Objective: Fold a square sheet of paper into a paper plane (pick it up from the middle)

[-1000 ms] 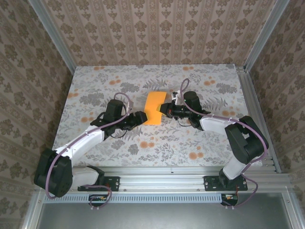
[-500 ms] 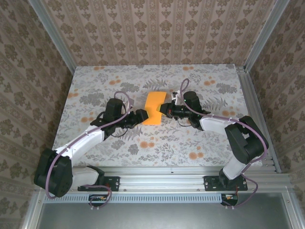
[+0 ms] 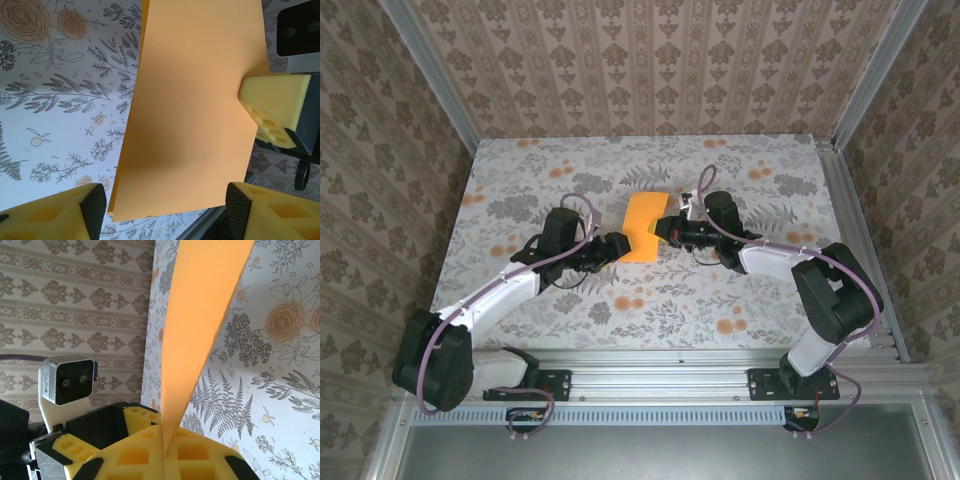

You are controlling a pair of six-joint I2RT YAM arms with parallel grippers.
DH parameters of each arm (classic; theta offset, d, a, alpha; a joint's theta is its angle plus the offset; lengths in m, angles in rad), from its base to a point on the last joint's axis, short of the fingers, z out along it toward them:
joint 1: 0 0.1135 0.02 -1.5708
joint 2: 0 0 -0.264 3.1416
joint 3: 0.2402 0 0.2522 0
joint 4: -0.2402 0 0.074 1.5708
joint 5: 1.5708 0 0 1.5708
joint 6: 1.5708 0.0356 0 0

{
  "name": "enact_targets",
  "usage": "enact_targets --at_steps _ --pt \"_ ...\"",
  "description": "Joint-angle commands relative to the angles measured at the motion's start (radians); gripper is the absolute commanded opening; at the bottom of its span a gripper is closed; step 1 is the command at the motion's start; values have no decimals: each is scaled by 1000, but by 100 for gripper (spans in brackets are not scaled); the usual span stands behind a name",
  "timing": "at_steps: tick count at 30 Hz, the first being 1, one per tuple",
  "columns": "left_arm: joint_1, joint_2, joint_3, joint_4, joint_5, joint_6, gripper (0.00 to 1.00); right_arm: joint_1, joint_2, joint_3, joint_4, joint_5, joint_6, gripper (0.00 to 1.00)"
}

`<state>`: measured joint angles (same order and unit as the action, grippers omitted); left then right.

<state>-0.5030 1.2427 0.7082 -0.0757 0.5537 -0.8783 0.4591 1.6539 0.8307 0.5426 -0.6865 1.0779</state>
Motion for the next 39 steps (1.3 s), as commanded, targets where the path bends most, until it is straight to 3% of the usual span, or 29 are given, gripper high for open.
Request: enact_targets --at_steps 1,23,39 --pt "4 4 20 -7 1 26 68 4 2 2 23 -18 2 1" --pt "4 8 20 82 56 -30 66 9 23 6 -32 -1 -54 1" --pt "4 39 58 4 82 26 56 39 -10 68 -263 61 -253 0"
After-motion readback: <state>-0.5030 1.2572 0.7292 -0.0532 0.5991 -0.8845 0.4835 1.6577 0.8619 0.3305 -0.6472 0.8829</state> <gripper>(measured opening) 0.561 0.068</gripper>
